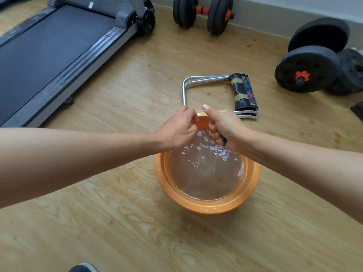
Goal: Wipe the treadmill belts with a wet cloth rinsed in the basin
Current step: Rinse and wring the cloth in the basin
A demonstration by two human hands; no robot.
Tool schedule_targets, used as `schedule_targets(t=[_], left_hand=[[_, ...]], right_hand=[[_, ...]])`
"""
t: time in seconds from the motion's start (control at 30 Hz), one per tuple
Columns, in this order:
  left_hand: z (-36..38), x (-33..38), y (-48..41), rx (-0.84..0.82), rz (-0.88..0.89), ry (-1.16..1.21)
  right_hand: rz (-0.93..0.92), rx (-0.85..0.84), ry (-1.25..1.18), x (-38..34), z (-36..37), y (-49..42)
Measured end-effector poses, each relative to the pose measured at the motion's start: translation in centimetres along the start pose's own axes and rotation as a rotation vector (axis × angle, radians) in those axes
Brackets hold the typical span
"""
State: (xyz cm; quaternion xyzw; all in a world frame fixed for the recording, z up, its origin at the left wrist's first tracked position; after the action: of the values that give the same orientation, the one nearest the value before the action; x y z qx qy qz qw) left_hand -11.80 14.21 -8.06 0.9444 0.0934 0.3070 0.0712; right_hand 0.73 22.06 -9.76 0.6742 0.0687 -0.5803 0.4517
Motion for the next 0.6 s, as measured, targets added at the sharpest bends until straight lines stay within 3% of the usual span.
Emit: schedule_targets(t=[0.3, 0.43, 0.6], left_hand=[[0.0, -0.1, -0.1, -0.024, -0.019, 0.021], [-0.1, -0.4, -0.3, -0.022, -0.037, 0.039], [0.0, -0.5, -0.4, -0.025, -0.037, 0.027]], right_hand=[[0.172, -0.089, -0.240, 0.6, -0.2, -0.2], [0.109, -0.135, -0.140, 1.6, -0.2, -0.2], [0.092, -0.044, -0.192, 2.3, -1.5, -0.7]])
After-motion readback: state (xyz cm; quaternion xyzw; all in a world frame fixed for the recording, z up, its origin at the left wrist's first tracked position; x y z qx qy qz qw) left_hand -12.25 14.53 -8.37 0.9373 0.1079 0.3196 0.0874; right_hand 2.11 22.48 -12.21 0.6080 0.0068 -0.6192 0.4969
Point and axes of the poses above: each hand's wrist, its own y-axis away from the middle knuckle, its own z-axis out of the palm, x = y × z, the point moved 5 cm from there along -y, towards the middle knuckle, and after that the axes turned 4 degrees about -x, right-handed, at the moved point
